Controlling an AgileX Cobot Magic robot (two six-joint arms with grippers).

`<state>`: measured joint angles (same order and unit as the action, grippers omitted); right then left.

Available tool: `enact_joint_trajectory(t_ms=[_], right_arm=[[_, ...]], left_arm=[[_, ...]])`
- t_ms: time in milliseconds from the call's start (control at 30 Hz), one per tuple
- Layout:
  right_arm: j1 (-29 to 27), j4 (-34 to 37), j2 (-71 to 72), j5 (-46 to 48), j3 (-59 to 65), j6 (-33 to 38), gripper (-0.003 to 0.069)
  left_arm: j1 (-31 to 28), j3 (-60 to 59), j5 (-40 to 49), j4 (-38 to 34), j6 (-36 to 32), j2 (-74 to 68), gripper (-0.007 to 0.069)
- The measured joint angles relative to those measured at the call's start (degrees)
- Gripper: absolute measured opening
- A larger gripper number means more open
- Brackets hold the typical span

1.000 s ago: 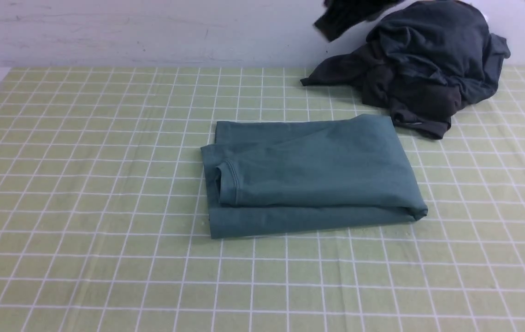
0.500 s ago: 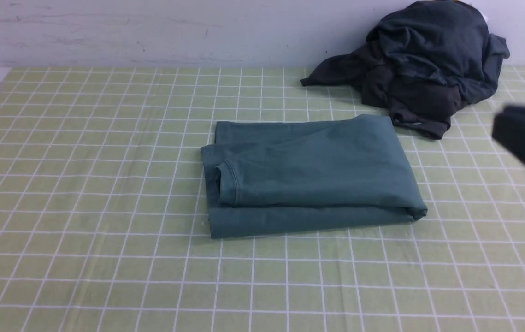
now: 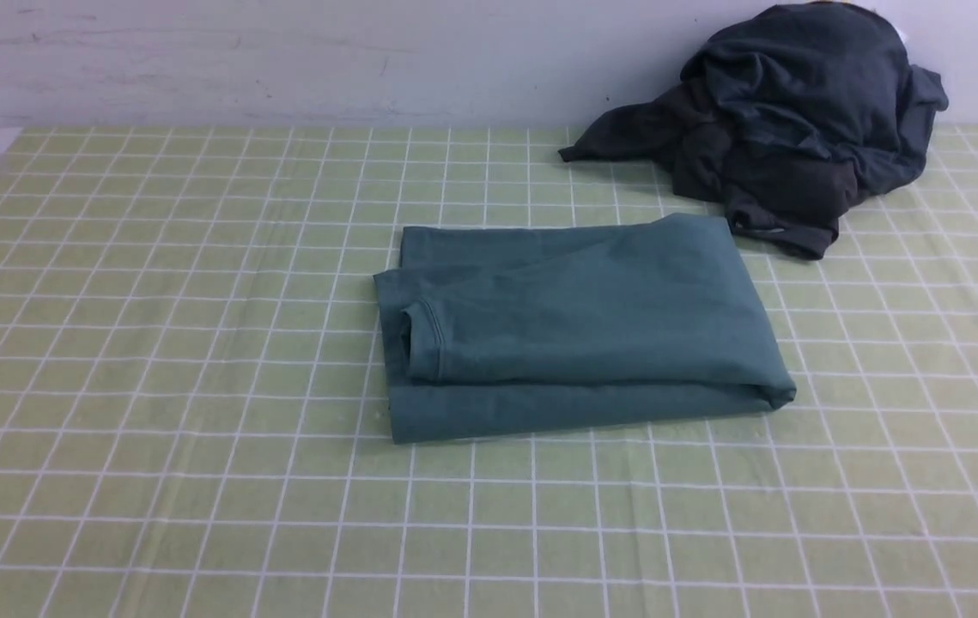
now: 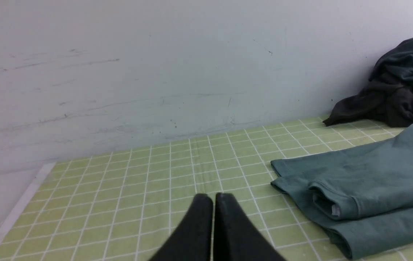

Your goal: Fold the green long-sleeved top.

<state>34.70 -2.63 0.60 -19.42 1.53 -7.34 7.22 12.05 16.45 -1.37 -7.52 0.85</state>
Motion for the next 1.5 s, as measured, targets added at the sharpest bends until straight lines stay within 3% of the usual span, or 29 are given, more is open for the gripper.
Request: enact_joint_trajectory(t_ms=[100,367,533,667,833,1500], right_arm=[[0.0,0.9,0.0,3.3,0.0,0.0,0.0005],[-1.8,3.8,0.0,24.2,0.0,0.0,0.0005],[-13.0,4.8,0.0,28.8,0.0,0.0,0.0005],[-26.9,5.8,0.0,31.0,0.0,0.0,0.0005],[-35.7,6.8,0.0,36.4,0.0,0.0,0.0005],[-36.5,7.0,0.0,39.8,-0.2,0.0,0.0005]], left_arm=[[0.0,0.0,0.1,0.0,0.0,0.0,-0.0003],[0.0,0.0,0.1,0.0,0.0,0.0,-0.0003],[0.0,0.0,0.1,0.0,0.0,0.0,-0.0003],[0.0,0.0,0.1,0.0,0.0,0.0,-0.0003],[0.0,0.0,0.1,0.0,0.0,0.0,-0.0003],[0.0,0.0,0.1,0.0,0.0,0.0,-0.0003]])
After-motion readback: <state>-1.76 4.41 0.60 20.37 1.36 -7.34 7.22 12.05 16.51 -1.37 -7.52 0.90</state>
